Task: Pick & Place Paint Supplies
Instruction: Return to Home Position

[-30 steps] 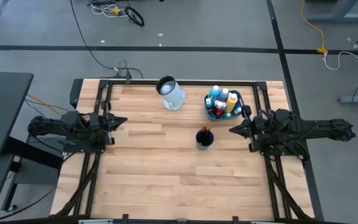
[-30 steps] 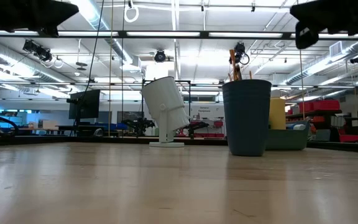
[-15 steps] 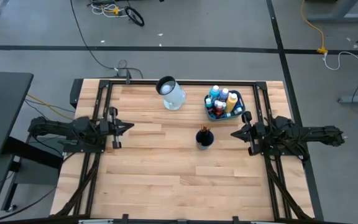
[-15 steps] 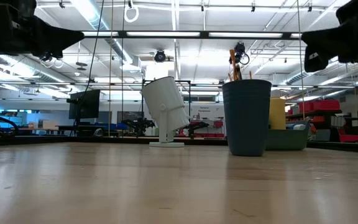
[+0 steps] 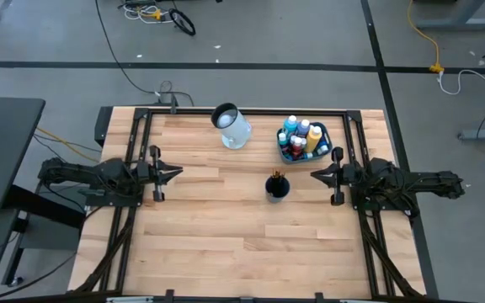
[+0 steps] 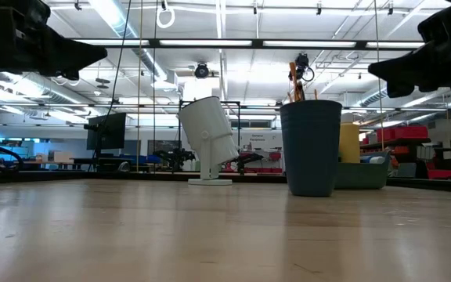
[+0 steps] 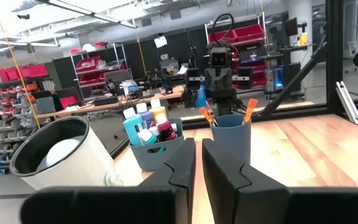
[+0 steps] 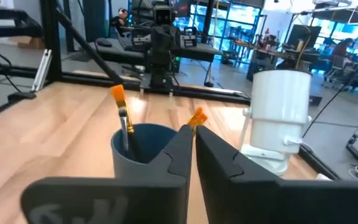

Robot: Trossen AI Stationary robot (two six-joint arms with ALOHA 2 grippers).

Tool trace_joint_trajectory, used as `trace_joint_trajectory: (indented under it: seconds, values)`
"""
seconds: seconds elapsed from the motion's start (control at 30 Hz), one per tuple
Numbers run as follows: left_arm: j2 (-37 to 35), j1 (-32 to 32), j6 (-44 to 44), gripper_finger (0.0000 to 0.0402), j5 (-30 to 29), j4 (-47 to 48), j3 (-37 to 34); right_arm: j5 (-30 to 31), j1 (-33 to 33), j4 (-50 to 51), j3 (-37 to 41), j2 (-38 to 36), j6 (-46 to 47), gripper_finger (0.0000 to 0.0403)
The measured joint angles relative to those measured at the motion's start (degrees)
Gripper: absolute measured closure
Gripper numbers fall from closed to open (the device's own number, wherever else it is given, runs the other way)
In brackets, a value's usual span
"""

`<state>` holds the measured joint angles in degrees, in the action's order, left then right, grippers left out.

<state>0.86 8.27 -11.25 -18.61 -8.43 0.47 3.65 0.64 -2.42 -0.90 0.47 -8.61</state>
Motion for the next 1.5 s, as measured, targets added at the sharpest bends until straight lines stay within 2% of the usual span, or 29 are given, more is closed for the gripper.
trace_joint_trajectory:
  seconds: [0.2, 1.5]
  values:
    - [0.0, 0.0, -0.04, 0.0368, 0.01, -0.04, -0.02, 0.01, 0.0, 0.05, -0.01, 0.0, 0.62, 0.0366]
    - [0.0, 0.0, -0.09, 0.0368, 0.02, -0.04, -0.09, -0.01, 0.0, -0.06, -0.07, 0.04, 0.58, 0.0364]
